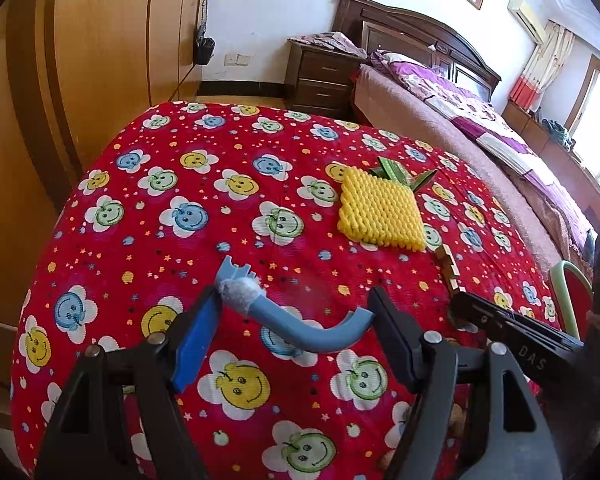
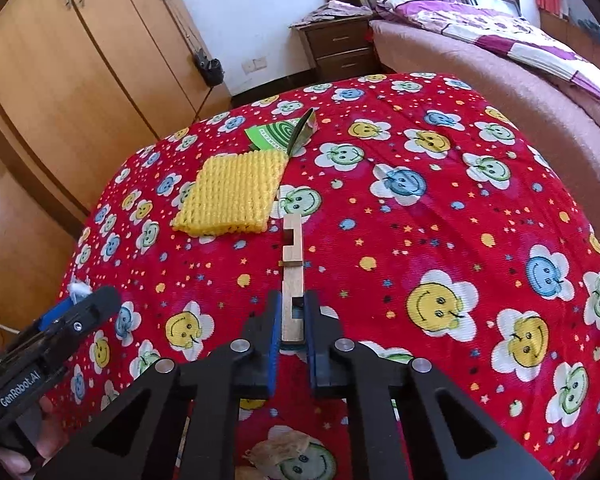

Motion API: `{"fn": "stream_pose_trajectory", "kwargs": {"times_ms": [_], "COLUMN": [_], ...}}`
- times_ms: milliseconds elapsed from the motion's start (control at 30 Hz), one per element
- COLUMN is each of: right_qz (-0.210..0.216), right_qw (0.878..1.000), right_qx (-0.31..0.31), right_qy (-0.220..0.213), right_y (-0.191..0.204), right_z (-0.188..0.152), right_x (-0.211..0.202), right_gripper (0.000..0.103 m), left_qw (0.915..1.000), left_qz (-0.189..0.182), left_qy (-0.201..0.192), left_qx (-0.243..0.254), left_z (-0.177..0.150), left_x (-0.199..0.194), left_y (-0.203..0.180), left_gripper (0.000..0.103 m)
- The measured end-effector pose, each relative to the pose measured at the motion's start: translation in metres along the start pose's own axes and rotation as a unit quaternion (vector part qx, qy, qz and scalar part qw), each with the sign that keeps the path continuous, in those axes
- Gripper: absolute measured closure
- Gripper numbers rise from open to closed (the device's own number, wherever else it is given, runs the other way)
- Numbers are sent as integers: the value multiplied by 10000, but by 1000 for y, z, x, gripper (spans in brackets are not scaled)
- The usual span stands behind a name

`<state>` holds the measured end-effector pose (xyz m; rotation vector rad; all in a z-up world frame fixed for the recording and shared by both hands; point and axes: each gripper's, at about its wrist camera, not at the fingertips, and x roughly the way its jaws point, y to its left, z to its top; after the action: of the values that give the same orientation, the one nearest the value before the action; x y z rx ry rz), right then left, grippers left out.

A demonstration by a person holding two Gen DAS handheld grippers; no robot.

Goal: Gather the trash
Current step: 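Grasp the beige wooden stick with the right tool while the left tool holds the blue tube, then carry the blue tube and wooden stick over the red bucket and open both tools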

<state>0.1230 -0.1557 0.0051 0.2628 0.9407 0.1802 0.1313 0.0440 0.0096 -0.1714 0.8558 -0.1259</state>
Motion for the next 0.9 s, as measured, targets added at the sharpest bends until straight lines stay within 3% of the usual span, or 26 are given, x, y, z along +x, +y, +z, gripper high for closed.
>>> {"fn": "stream_pose_trajectory", "kwargs": {"times_ms": [900], "right_qz": [426], "right_qw": [9932], "right_qx": [297], "right_qy": [-1039], "right_y": [-35], "right_z": [-36], "right_x": [-123], "right_gripper": [93], "left_qw": [9986], "left_qz": [-443], "left_qy": [-248], "left_qx": [141], "left_z": [-19], "left_x": [-56], "left_y": [-43], "left_gripper": [29]}}
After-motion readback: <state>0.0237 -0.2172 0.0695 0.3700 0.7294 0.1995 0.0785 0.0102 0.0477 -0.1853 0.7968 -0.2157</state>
